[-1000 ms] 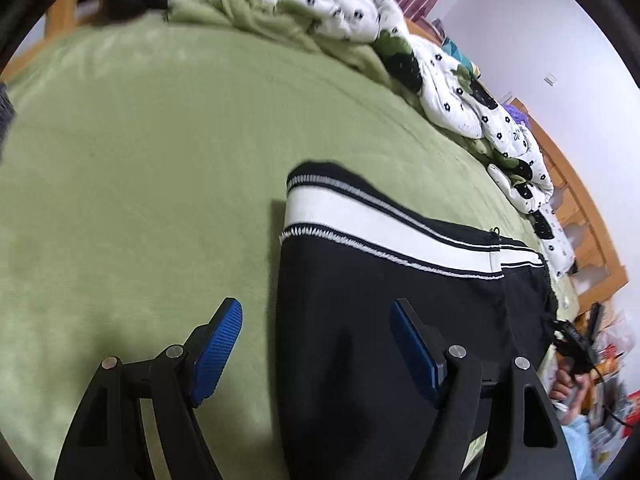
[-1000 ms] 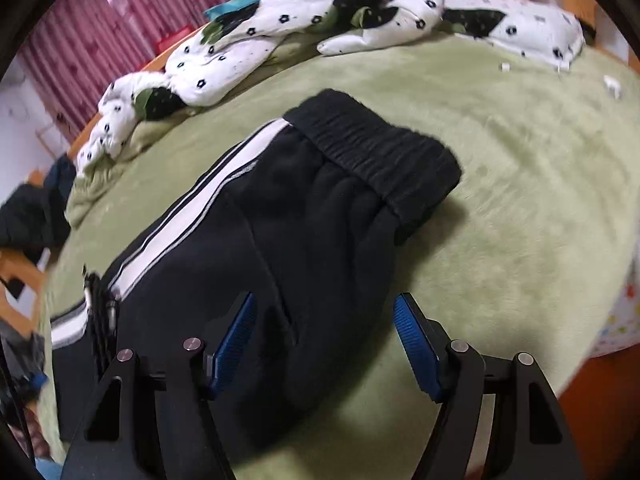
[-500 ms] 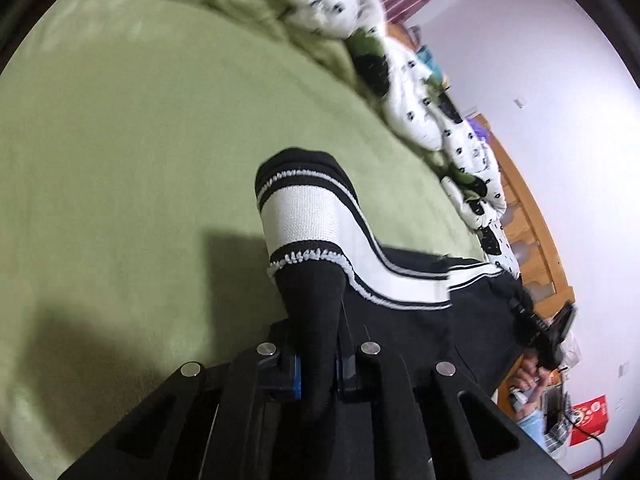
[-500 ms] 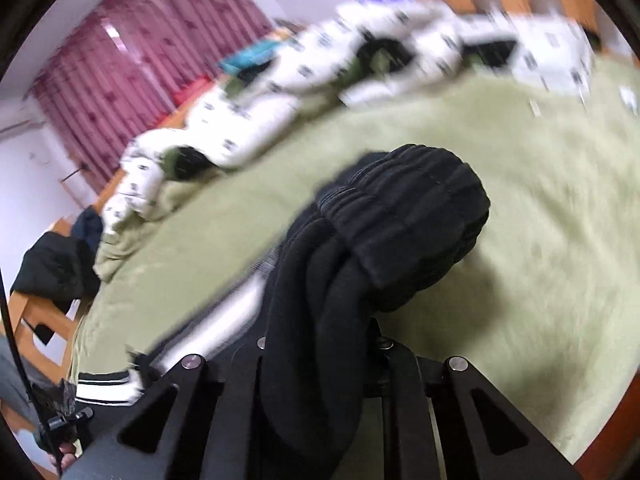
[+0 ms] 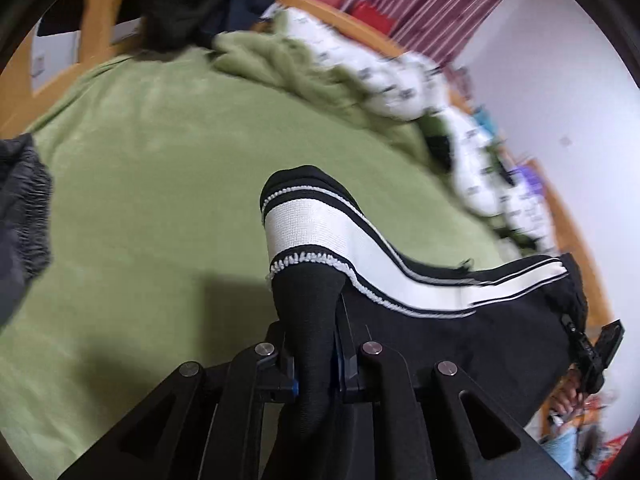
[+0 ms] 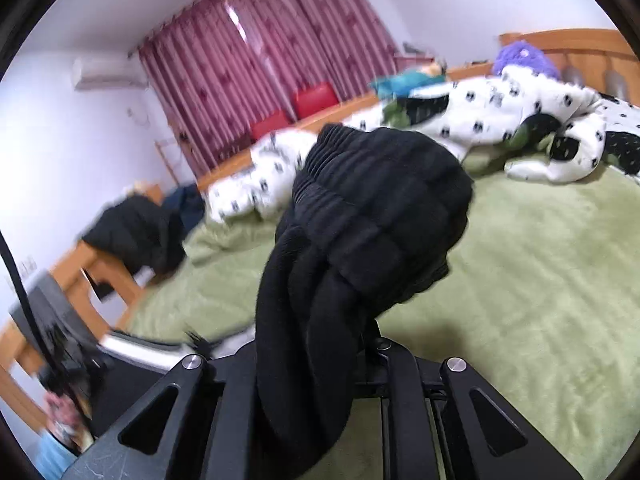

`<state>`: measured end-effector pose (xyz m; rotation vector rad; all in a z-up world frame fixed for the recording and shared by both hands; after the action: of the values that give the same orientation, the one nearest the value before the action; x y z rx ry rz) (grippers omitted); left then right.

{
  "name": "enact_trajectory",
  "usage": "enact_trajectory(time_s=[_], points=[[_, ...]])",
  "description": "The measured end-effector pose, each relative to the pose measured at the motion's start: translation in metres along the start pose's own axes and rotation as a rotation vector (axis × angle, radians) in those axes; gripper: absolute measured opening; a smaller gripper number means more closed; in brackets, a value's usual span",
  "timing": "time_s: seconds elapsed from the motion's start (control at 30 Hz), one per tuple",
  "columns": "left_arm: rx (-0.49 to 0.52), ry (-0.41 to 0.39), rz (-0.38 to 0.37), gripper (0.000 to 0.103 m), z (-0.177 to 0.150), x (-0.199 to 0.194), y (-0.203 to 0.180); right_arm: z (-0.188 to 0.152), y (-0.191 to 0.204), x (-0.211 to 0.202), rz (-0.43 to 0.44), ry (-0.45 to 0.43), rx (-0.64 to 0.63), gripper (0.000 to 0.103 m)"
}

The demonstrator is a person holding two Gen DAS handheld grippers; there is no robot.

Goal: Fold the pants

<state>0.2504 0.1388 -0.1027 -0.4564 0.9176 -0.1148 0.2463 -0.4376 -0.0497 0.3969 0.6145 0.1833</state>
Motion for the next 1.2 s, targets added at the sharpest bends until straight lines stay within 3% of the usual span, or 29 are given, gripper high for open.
enact_trajectory(time_s=[0.1,0.17,0.3,0.37,0.43,0.57,0.63,0.7,0.73,0.8,0.83,0.9,1.0,1.1,1.2], points=[[-0.02,0.084,0.064,0.017,-0.01,0.044,0.03,-0.043,-0.037,0.064,-0.102,0.174,0.034,0.014],[-0.026,0.106,0.172,0.038,-0.024,0.068,0.05,-0.065,-0.056,0.085,-0.163,0.227,0.051,0.017],[-0.045,0.065,0.186,0.048,-0.04,0.061,0.065,-0.08,-0.068,0.077,-0.101,0.267,0.063,0.022],[-0.014,0.042,0.258,0.049,-0.045,0.046,0.058,-0.084,-0.069,0.066,-0.137,0.295,0.062,0.035],[0.039,-0.002,0.289,0.055,-0.053,0.028,0.048,-0.086,-0.07,0.046,-0.163,0.294,0.039,0.037],[0.176,-0.063,0.264,0.063,-0.086,-0.001,0.016,-0.084,-0.059,0.008,-0.237,0.225,0.0,0.045],[0.226,-0.06,0.282,0.068,-0.105,0.0,0.007,-0.081,-0.05,-0.001,-0.247,0.182,-0.021,0.045],[0.242,-0.009,0.331,0.069,-0.129,0.015,0.006,-0.081,-0.041,-0.002,-0.229,0.146,-0.049,0.045],[0.199,0.013,0.322,0.07,-0.14,0.023,0.012,-0.081,-0.036,0.005,-0.22,0.144,-0.053,0.045],[0.071,-0.018,0.226,0.069,-0.147,0.014,0.027,-0.085,-0.035,0.02,-0.241,0.164,-0.069,0.045],[0.001,-0.002,0.169,0.069,-0.146,0.008,0.036,-0.09,-0.038,0.032,-0.271,0.191,-0.085,0.045],[-0.07,-0.019,0.126,0.069,-0.146,-0.004,0.046,-0.103,-0.05,0.056,-0.337,0.29,-0.094,0.046],[-0.086,-0.034,0.153,0.069,-0.152,-0.022,0.057,-0.1,-0.054,0.049,-0.32,0.296,-0.042,0.047],[-0.129,-0.033,0.105,0.069,-0.161,-0.026,0.067,-0.095,-0.052,0.025,-0.307,0.27,0.012,0.047],[-0.163,-0.057,0.09,0.07,-0.172,-0.021,0.07,-0.101,-0.046,0.01,-0.324,0.267,-0.033,0.049]])
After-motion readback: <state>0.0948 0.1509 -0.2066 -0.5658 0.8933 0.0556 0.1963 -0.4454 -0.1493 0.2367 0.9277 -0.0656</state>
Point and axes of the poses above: each gripper's, at about its wrist camera, not at the fingertips, and x roughly the way its jaws point, y to its left, z to its top, the point moved 2 cm from there along x, roughly the way its jaws point, and after that the axes turned 1 degree about z, right-handed, at the moved point
